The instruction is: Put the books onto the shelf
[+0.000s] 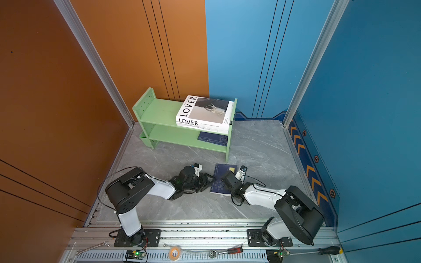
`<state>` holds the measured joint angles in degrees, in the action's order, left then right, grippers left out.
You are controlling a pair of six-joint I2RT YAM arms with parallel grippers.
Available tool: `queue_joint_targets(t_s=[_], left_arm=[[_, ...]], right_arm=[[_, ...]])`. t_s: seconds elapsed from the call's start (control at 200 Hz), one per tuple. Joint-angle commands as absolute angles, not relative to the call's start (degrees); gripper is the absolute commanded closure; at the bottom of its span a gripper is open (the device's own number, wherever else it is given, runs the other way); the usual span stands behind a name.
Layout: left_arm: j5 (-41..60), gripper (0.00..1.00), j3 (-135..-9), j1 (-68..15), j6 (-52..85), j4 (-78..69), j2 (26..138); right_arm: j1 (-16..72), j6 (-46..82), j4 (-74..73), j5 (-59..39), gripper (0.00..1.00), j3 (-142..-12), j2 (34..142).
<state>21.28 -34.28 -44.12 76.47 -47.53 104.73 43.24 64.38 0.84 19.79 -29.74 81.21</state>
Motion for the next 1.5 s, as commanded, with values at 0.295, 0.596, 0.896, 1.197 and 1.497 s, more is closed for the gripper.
queue_joint_targets(t_s=[0.295,0.596,0.896,1.197,1.497], left_arm=[[24.01,0.45,-28.92,-44.63,90.20,-74.87,108.88],[22.06,0.45,-26.40,-44.77,91.32,-78.15,108.38],[21.01,0.64,-23.86,-44.55,92.70,-78.92,111.72],[20.25,0.93,-22.91,-43.52,92.26,-80.66,111.72],[20.18,0.96,-21.27,-40.98,88.54,-71.69,99.76]], right_arm=[[46.32,64.25,-0.05,12.07,0.53,-29.89,84.63],[47.54,64.15,-1.16,12.10,0.53,-30.48,86.09],[47.55,64.07,-0.71,12.55,0.53,-31.02,86.31],[46.32,63.83,-0.70,11.28,0.38,-31.29,82.32],[42.25,63.85,-1.92,7.47,0.24,-29.65,72.07]])
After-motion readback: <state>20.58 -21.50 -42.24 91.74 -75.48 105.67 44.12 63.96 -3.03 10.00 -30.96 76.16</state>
